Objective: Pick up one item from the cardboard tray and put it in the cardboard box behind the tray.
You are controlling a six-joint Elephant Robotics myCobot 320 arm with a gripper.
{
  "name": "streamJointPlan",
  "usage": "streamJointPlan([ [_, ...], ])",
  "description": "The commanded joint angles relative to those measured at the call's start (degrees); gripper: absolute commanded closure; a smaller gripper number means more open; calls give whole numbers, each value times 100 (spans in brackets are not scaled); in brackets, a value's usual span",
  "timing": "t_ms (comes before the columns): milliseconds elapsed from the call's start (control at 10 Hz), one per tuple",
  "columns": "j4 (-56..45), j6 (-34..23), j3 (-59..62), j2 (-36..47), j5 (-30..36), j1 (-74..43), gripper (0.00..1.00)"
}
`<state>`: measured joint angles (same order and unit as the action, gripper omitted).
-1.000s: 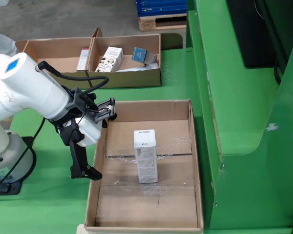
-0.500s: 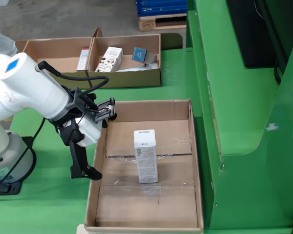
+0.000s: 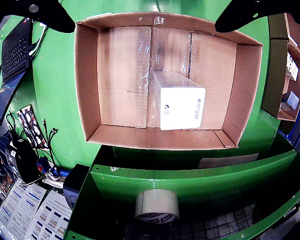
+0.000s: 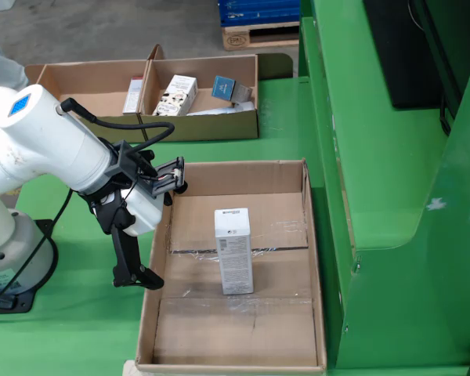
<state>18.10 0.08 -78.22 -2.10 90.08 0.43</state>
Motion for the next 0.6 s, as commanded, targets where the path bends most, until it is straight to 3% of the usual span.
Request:
streamJointPlan([
  [0,79,-8,150,105,0,0,0],
  [500,101,-154,52,178,87,-39,0],
])
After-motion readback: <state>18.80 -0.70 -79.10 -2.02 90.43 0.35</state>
